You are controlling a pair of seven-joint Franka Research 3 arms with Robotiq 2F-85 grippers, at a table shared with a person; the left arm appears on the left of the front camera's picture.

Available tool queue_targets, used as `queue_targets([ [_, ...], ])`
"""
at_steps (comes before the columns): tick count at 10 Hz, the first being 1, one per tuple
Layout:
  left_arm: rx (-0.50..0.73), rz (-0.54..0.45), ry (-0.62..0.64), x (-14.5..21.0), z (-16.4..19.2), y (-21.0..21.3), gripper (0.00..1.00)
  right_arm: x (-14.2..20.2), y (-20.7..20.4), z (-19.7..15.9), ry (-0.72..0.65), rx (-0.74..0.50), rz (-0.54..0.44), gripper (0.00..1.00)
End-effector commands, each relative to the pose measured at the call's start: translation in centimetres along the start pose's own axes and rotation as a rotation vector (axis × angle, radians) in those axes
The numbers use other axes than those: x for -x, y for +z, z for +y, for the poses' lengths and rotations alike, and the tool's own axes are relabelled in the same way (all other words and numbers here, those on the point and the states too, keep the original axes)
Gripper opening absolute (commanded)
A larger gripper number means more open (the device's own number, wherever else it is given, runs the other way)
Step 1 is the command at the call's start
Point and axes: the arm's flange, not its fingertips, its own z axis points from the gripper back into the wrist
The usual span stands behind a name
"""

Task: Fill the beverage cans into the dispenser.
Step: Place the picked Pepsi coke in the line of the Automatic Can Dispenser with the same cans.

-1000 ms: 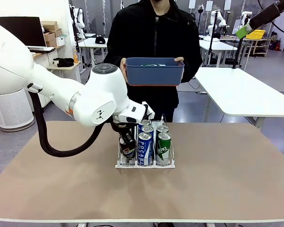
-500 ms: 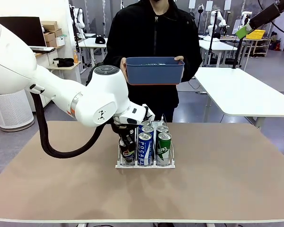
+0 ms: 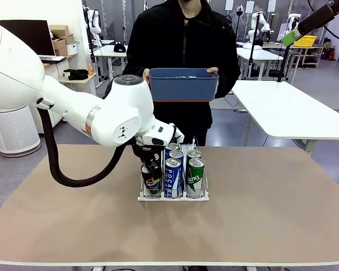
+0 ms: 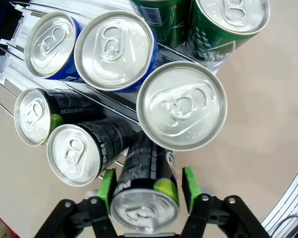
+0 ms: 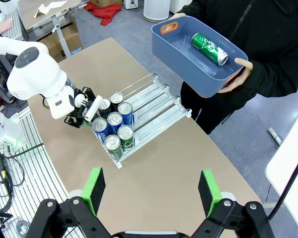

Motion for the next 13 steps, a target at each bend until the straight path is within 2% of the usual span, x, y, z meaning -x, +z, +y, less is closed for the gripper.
queue_targets([
  [1, 0.018, 0.003, 0.005, 0.0, 0.9, 0.9, 0.96, 0.0, 0.0, -0.1, -0.002, -0.006, -0.007, 1.00],
  [2, -0.002, 0.005, 0.004, 0.1, 1.0, 1.5, 0.81, 0.0, 0.0, -0.1, -0.002, -0.006, -0.007, 1.00],
  [3, -0.013, 0.005, 0.014, 0.1, 1.0, 2.0, 1.00, 0.0, 0.0, -0.1, -0.002, -0.006, -0.007, 1.00],
  [6, -0.074, -0.030, 0.004, 0.1, -0.3, 4.7, 1.00, 0.0, 0.0, -0.1, -0.002, -0.006, -0.007, 1.00],
  [10, -0.233, -0.140, -0.006, 0.5, -3.2, 7.8, 1.00, 0.0, 0.0, -0.1, -0.002, -0.006, -0.007, 1.00],
  [11, -0.123, -0.090, -0.002, -0.6, -1.3, 7.4, 1.00, 0.0, 0.0, -0.1, -0.002, -0.006, -0.007, 1.00],
  [13, -0.123, -0.090, -0.002, -0.6, -1.3, 7.4, 1.00, 0.0, 0.0, -0.1, -0.002, -0.006, -0.007, 1.00],
])
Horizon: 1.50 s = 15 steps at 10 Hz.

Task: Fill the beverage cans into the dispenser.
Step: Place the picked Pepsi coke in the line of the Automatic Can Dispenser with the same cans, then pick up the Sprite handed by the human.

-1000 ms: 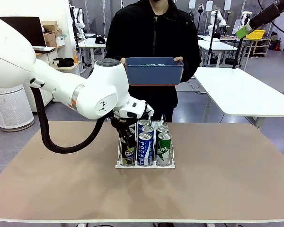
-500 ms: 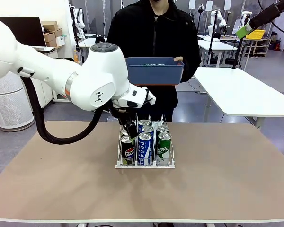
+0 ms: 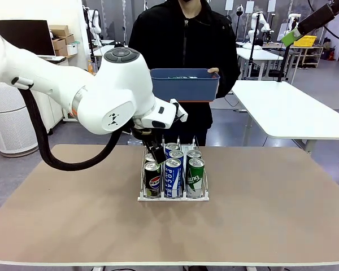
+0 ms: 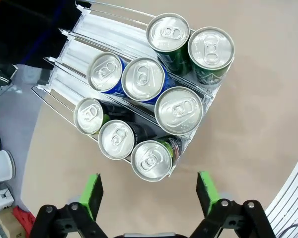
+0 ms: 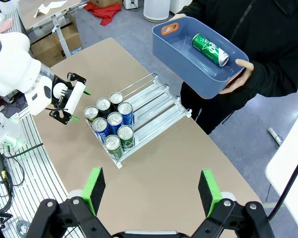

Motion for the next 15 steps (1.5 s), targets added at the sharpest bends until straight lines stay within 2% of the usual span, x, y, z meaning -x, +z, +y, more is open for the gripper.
queue_targets([
  [1, 0.026, 0.011, -0.001, -0.1, 0.5, -0.2, 1.00, 0.0, 0.0, -0.1, -0.002, -0.006, -0.007, 1.00],
  [7, 0.009, 0.007, 0.003, -0.2, 0.2, -0.5, 1.00, 0.0, 0.0, -0.1, -0.002, -0.006, -0.007, 1.00],
  [8, 0.054, 0.030, -0.005, -0.1, 1.2, 0.9, 1.00, 0.0, 0.0, -0.1, -0.002, -0.006, -0.007, 1.00],
  [11, 0.119, -0.015, -0.006, 1.3, 5.7, 7.1, 1.00, 0.0, 0.0, -0.1, -0.002, -0.006, -0.007, 1.00],
  [14, 0.182, -0.123, -0.017, 4.2, 11.3, 14.3, 1.00, 0.0, 0.0, -0.1, -0.002, -0.006, -0.007, 1.00],
  [15, 0.175, -0.169, 0.017, 5.0, 12.8, 16.8, 1.00, 0.0, 0.0, -0.1, -0.002, -0.006, -0.007, 1.00],
])
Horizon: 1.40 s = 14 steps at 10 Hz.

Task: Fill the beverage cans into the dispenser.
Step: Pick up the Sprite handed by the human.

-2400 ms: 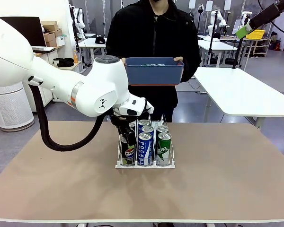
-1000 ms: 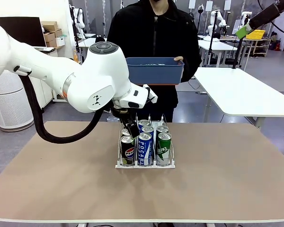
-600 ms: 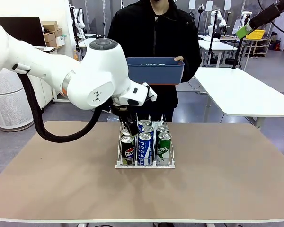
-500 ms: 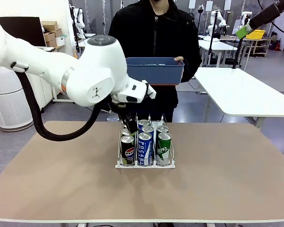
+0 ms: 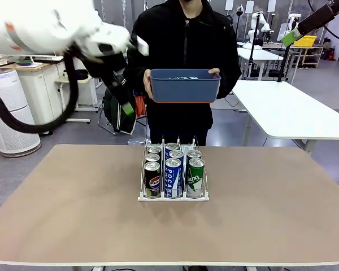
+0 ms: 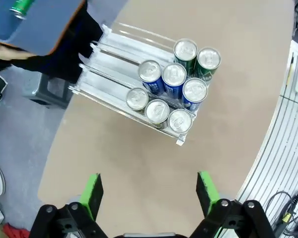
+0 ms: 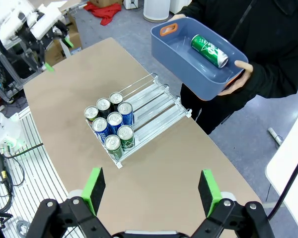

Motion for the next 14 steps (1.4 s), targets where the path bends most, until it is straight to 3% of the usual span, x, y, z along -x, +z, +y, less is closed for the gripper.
queue_targets([
  [1, 0.030, -0.076, 0.001, 1.1, 2.1, 4.1, 1.00, 0.0, 0.0, -0.1, -0.002, -0.006, -0.007, 1.00],
  [5, -0.011, -0.187, 0.047, 1.8, 4.0, 10.2, 1.00, 0.0, 0.0, -0.1, -0.002, -0.006, -0.007, 1.00],
  [6, -0.085, -0.133, 0.014, 1.5, 3.0, 9.7, 1.00, 0.0, 0.0, -0.1, -0.002, -0.006, -0.007, 1.00],
  [7, -0.024, -0.168, 0.063, 1.5, 4.1, 10.4, 1.00, 0.0, 0.0, -0.1, -0.002, -0.006, -0.007, 1.00],
  [14, -0.036, -0.161, 0.058, 1.3, 3.9, 10.5, 1.00, 0.0, 0.0, -0.1, -0.002, -0.006, -0.007, 1.00],
])
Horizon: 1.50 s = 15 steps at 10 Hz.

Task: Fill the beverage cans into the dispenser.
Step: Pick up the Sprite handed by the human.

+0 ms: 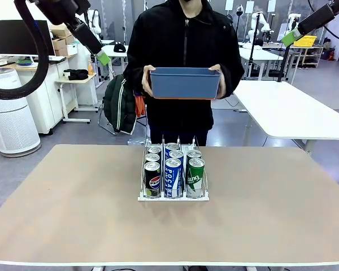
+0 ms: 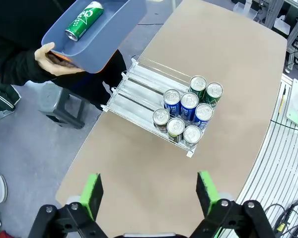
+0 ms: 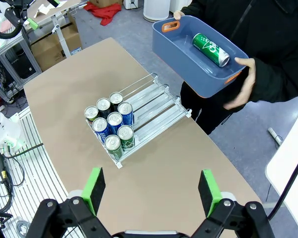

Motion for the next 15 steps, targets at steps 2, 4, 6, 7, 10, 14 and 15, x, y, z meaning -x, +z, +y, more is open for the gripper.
queue_targets([
  [2, 0.051, -0.074, 0.102, -0.9, -1.0, 0.6, 1.00, 0.0, 0.0, -0.1, -0.002, -0.006, -0.007, 1.00],
  [4, 0.033, -0.097, 0.107, -1.6, -1.5, 2.1, 1.00, 0.0, 0.0, -0.1, -0.002, -0.006, -0.007, 1.00],
  [6, 0.037, -0.116, 0.135, -2.3, -2.9, 2.9, 1.00, 0.0, 0.0, -0.1, -0.002, -0.006, -0.007, 1.00],
  [7, 0.037, -0.120, 0.138, -2.3, -2.7, 3.7, 1.00, 0.0, 0.0, -0.1, -0.002, -0.006, -0.007, 1.00],
  [10, 0.044, -0.114, 0.106, -2.4, -2.6, 4.8, 1.00, 0.0, 0.0, -0.1, -0.002, -0.006, -0.007, 1.00],
  [14, 0.014, -0.124, 0.123, -2.8, -2.7, 4.6, 1.00, 0.0, 0.0, -0.1, -0.002, -0.006, -0.007, 1.00],
  [15, 0.014, -0.124, 0.123, -2.8, -2.7, 4.6, 1.00, 0.0, 0.0, -0.1, -0.002, -0.006, -0.007, 1.00],
])
